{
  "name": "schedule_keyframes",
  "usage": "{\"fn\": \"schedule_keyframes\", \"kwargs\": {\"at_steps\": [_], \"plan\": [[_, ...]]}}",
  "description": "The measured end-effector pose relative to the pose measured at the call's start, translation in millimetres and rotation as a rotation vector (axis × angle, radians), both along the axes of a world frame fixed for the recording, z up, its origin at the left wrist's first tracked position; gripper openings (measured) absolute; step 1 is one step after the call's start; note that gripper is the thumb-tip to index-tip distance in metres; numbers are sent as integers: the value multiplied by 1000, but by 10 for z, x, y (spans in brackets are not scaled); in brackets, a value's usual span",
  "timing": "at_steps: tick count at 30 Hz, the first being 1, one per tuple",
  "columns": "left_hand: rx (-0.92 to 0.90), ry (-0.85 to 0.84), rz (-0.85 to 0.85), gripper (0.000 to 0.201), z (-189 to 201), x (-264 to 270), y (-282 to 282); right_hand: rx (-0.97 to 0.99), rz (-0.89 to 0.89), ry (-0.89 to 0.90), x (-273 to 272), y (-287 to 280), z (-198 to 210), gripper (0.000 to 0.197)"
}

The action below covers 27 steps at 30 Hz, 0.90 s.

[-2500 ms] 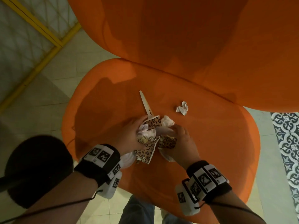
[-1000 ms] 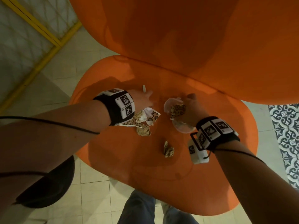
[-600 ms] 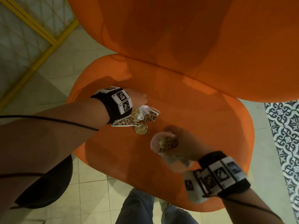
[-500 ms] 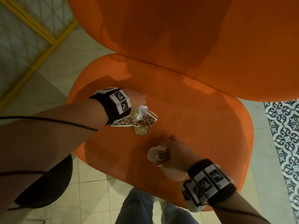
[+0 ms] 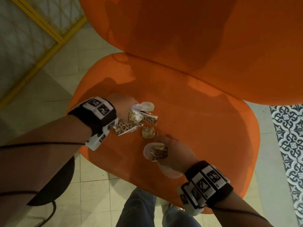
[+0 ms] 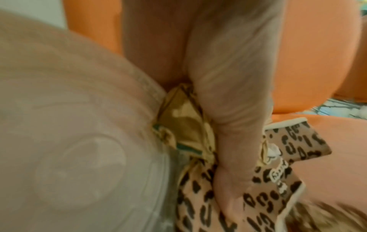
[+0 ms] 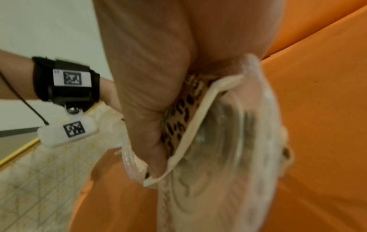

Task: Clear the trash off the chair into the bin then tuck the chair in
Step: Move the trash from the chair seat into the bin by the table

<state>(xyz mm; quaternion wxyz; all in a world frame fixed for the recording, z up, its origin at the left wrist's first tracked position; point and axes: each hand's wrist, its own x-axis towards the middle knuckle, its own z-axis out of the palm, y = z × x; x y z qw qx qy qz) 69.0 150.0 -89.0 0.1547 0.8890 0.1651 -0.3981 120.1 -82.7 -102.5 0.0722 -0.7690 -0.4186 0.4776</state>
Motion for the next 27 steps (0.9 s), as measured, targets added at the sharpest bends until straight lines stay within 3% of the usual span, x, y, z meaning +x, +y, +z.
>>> {"fn": "schedule_keyframes", "kwargs": {"at_steps": [3,7,14,18,27], "plan": [[-61,-137,287,40,13,-206,165,72,-3,2,10,214,34,61],[-98,-353,527,40,18,-485,291,-42,123,-46,80,520,-113,80],[-175,-606,934,49,5,-759,122,-132,315,-140,8,758,-143,58],[-186,-708,1094,46,30,-918,9,-69,240,-126,-10,675,-236,56],[-167,-881,1358,35,286,-1377,-708,139,-186,90,139,222,-219,53]]}}
